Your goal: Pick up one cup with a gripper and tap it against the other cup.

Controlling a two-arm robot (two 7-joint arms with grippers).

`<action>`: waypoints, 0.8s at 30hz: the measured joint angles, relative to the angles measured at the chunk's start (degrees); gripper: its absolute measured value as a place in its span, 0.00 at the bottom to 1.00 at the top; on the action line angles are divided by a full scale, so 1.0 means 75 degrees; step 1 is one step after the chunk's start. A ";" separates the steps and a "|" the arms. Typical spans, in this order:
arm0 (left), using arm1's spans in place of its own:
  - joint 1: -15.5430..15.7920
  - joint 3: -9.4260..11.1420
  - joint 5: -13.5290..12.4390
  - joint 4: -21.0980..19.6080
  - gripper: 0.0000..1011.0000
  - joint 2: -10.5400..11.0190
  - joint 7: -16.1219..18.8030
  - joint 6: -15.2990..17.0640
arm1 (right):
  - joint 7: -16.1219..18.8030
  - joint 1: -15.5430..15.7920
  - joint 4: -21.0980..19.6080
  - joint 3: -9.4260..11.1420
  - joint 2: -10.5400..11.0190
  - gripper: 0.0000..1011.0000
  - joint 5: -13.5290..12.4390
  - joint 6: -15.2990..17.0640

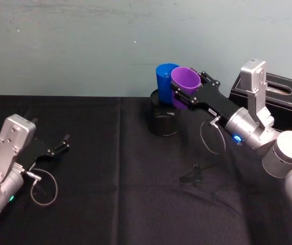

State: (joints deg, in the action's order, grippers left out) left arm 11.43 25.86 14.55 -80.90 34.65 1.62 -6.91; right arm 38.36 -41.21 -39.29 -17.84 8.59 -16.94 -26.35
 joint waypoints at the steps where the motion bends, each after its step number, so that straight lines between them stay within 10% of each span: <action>1: 0.0000 0.0000 0.0000 0.0000 1.00 0.0000 0.0000 0.0000 | -0.0059 0.0086 -0.0149 -0.0002 0.0036 0.72 0.0005 0.0081; 24: 0.0000 0.0000 0.0000 0.0000 1.00 0.0000 0.0000 0.0000 | -0.0439 0.1264 -0.2051 -0.0052 0.0538 0.72 -0.0239 0.0676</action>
State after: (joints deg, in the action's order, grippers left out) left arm 11.43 25.86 14.55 -80.90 34.65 1.62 -6.91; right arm 35.07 -31.74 -54.67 -18.23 12.63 -18.74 -21.28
